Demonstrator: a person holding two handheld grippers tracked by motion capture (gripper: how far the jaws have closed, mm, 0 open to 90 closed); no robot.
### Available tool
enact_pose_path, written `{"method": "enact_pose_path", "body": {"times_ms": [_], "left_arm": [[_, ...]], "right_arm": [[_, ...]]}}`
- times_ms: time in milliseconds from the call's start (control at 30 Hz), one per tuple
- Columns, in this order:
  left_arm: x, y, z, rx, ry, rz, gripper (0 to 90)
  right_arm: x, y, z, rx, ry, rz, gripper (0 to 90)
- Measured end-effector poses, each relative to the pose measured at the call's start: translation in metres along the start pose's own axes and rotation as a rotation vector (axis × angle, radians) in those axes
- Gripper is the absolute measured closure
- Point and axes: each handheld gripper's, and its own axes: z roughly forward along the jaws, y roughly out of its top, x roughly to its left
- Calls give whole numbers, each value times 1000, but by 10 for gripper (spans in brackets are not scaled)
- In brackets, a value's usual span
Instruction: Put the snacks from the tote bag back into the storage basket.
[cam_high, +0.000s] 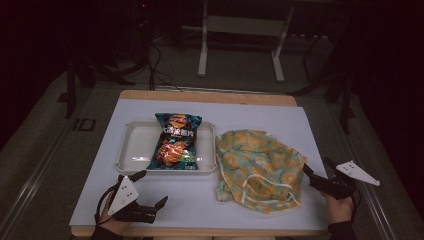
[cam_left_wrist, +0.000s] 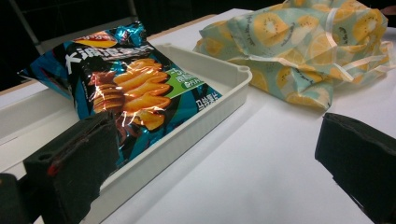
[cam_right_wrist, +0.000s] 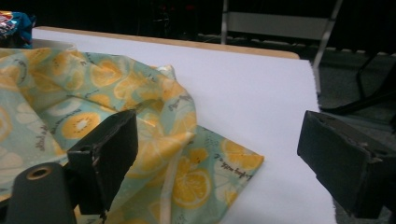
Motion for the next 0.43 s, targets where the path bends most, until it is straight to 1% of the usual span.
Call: {"method": "enact_pose_path", "body": {"times_ms": [67,167,333,400,433], "left_arm": [[0,0,0,-2,0,0,3],[0,0,-1,-2,0,1,3],[0,0,-1,-2,-1,1,3],[0,0,-1,-2,0,1,3],[0,0,-1,0,0,2,3]], "right_arm": [[0,-1,-1,-15,-8,5,108],[1,-1,-1,-20,-14,2,108],[1,-2,0,-21,-2,20,109],[1,-2,1,-16,-8,14,109],[1,-2,1,-21,-4,11,108]]}}
